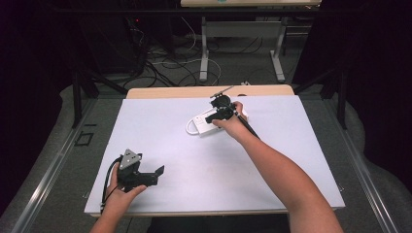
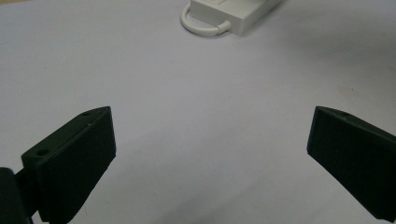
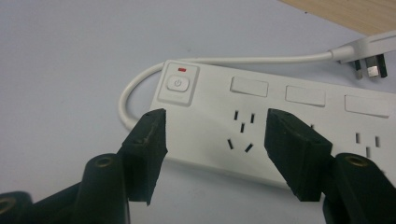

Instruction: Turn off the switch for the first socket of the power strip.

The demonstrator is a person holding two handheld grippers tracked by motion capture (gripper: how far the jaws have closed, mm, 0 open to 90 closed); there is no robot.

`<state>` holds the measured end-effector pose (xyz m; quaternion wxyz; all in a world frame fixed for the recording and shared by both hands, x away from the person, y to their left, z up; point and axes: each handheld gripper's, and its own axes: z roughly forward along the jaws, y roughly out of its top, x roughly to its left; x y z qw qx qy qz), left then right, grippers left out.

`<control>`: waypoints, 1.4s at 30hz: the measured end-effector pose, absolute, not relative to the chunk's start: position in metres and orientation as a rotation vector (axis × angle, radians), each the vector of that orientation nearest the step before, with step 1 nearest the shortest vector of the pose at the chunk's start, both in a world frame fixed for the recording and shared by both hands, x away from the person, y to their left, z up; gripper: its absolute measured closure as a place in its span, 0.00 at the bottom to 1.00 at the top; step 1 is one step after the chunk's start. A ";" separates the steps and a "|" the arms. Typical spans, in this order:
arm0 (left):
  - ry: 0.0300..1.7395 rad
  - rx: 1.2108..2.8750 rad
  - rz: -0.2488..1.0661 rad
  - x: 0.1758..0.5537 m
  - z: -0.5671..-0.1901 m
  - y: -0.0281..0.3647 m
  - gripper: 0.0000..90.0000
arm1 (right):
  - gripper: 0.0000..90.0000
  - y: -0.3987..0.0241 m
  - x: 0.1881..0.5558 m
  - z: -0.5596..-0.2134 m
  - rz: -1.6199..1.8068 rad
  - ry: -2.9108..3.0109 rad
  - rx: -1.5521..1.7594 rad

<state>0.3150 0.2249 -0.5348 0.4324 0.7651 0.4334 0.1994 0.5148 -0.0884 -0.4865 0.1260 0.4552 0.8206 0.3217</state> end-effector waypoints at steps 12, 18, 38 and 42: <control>1.075 1.911 0.506 0.315 -0.535 0.224 0.01 | 0.23 -0.094 0.477 -0.484 0.953 2.426 1.233; 1.075 1.908 0.505 0.315 -0.535 0.224 0.01 | 0.19 -0.100 0.458 -0.481 0.946 2.428 1.190; 1.083 1.907 0.506 0.314 -0.536 0.225 0.01 | 0.11 -0.152 0.399 -0.477 1.103 2.345 1.169; 1.085 1.897 0.513 0.314 -0.536 0.224 0.01 | 0.08 -0.168 0.391 -0.476 1.138 2.307 1.177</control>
